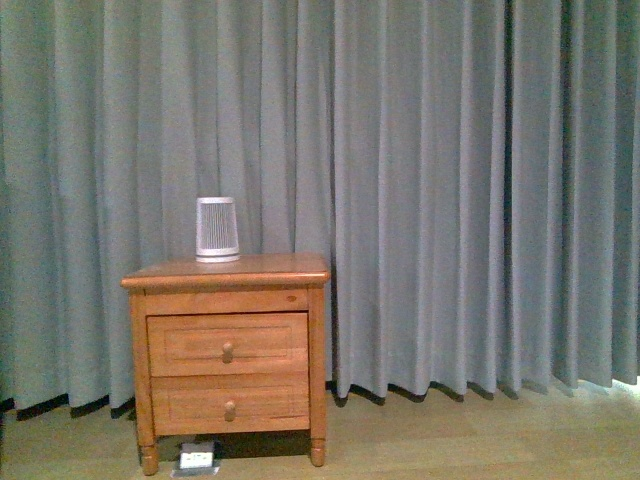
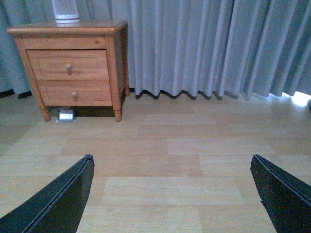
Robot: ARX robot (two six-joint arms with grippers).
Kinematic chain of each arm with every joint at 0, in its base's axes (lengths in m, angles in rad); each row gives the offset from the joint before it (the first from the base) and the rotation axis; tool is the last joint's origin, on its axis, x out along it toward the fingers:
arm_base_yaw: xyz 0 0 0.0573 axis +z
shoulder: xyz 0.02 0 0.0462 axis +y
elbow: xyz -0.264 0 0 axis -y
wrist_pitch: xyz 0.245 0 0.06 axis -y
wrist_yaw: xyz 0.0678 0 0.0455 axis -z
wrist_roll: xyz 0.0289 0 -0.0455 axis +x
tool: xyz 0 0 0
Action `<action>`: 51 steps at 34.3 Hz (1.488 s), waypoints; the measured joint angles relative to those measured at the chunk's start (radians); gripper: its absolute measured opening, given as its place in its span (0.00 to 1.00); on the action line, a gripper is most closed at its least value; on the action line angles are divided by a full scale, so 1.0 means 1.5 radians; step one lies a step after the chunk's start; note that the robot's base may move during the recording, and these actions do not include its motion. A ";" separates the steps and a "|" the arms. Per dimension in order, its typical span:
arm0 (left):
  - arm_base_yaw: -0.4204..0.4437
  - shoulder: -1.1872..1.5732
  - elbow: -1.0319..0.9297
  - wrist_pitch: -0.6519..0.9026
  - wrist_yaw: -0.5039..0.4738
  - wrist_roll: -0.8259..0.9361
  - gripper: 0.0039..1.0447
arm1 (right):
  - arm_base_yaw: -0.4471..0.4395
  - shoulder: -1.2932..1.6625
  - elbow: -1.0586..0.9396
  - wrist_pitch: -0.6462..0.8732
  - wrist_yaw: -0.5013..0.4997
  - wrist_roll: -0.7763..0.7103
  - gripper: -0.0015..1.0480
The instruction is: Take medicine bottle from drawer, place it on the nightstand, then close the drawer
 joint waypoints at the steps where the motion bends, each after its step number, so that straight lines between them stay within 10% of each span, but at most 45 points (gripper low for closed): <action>1: 0.000 0.000 0.000 0.000 0.000 0.000 0.94 | 0.000 0.000 0.000 0.000 0.000 0.000 0.93; 51: 0.000 0.000 0.000 0.000 0.001 0.000 0.94 | 0.000 0.000 0.000 0.000 0.000 0.000 0.93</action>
